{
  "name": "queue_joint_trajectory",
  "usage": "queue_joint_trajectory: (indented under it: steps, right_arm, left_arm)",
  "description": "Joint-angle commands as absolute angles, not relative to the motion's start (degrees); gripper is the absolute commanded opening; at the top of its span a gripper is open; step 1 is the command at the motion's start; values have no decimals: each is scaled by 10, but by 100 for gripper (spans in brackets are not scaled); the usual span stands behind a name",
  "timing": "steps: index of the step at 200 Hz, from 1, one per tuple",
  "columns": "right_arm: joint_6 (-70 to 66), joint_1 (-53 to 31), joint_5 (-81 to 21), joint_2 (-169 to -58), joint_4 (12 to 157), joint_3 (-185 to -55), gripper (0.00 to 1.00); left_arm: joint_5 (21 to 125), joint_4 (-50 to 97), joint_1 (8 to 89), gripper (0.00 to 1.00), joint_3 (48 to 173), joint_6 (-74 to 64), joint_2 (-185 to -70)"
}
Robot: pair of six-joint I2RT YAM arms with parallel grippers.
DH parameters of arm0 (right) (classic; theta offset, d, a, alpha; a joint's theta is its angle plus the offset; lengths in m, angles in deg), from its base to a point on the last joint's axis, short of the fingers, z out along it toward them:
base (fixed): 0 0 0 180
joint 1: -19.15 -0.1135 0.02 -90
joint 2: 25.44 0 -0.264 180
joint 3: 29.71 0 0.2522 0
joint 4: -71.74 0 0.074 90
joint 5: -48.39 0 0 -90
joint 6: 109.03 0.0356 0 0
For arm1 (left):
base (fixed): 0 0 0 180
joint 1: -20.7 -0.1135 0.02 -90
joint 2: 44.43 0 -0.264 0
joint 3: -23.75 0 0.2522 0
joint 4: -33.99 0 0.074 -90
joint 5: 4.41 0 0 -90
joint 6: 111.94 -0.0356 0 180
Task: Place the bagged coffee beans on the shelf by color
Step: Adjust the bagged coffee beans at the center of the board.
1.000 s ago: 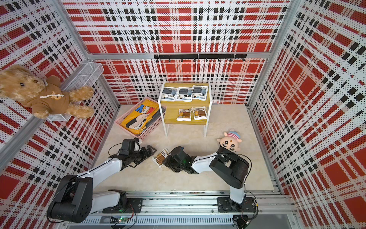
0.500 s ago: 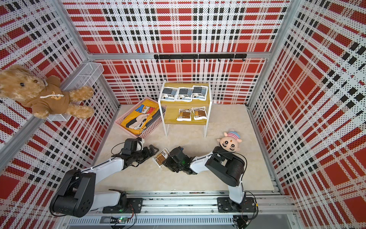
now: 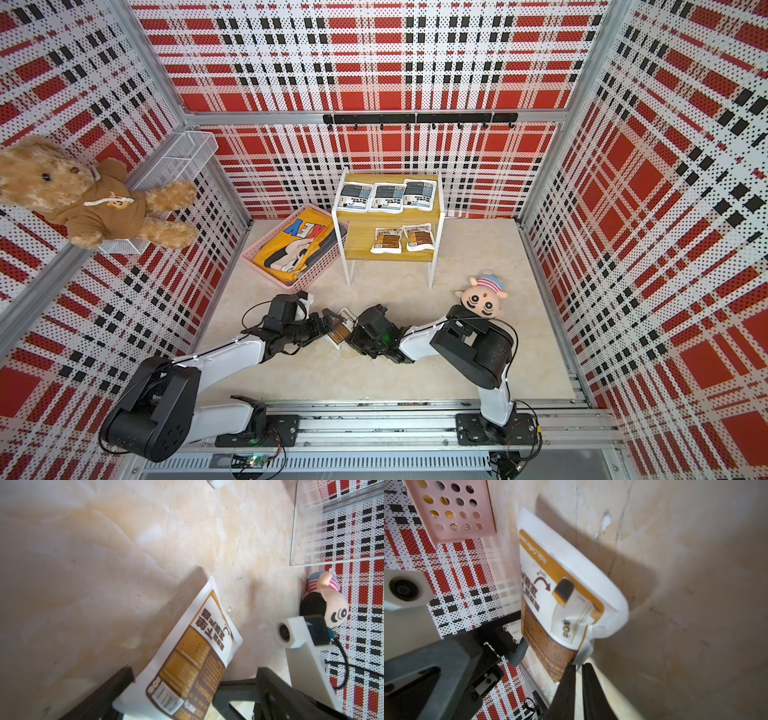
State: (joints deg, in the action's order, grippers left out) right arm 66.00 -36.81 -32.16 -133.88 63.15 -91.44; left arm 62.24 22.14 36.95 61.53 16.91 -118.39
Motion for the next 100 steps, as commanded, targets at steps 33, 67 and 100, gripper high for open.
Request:
queue_joint_trajectory:
  steps: [33,67,100]
  right_arm:
    - [635,-363,-345,-1321,656,-918,0]
    - [613,-357,-362,-1290,687,-909,0]
    - [584,-344,-375,-1249,730,-895,0]
  left_arm:
    - [621,220,371,99,601,176,-1176]
    - [614,218,367,99,599,175,-1162]
    - [588,234,362,99,598,175,-1141]
